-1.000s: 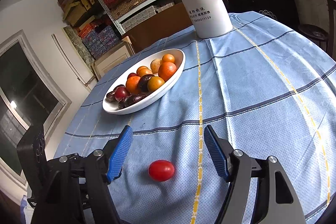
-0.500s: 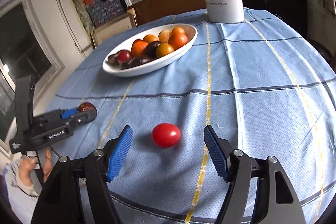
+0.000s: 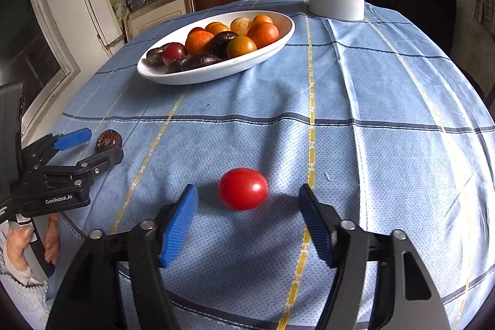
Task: Organize fruits
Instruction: 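Grasp the water chestnut with left tool while right tool grasps the red tomato, then release the water chestnut and tomato onto the white plate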
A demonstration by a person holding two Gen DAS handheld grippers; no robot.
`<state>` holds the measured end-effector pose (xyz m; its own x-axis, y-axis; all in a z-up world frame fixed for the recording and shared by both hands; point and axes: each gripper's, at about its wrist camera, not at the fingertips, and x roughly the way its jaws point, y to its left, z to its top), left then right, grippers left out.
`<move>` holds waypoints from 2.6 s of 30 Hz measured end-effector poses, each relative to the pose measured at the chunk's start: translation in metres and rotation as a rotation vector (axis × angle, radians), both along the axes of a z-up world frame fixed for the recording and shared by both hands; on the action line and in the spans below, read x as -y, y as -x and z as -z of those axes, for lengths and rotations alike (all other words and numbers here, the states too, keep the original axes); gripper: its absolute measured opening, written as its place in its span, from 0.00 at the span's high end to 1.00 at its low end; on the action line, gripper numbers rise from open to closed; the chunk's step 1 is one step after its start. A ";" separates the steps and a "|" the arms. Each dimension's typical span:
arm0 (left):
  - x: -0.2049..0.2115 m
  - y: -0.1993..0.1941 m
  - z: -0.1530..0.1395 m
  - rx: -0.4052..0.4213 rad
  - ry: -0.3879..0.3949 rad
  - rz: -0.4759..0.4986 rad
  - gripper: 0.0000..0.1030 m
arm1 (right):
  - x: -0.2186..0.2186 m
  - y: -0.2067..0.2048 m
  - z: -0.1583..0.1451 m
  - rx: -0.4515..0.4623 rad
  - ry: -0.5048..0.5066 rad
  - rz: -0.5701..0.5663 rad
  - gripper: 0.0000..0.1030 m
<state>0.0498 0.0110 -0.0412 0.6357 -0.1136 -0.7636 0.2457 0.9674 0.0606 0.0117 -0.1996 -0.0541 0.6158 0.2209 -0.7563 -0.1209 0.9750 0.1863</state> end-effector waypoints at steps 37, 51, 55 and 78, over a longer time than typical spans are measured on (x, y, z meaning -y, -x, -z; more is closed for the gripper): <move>0.018 0.021 -0.012 0.098 -0.067 0.071 0.14 | -0.001 -0.002 0.002 -0.011 0.016 0.010 0.68; -0.002 0.016 -0.007 0.010 0.050 0.072 0.50 | 0.003 -0.002 0.002 -0.011 -0.004 0.010 0.68; -0.009 0.002 0.004 -0.054 0.046 0.040 0.52 | 0.003 -0.002 0.003 -0.011 -0.005 0.011 0.68; 0.019 -0.082 -0.093 0.162 0.043 0.033 0.60 | -0.023 -0.102 -0.087 0.216 -0.083 0.006 0.69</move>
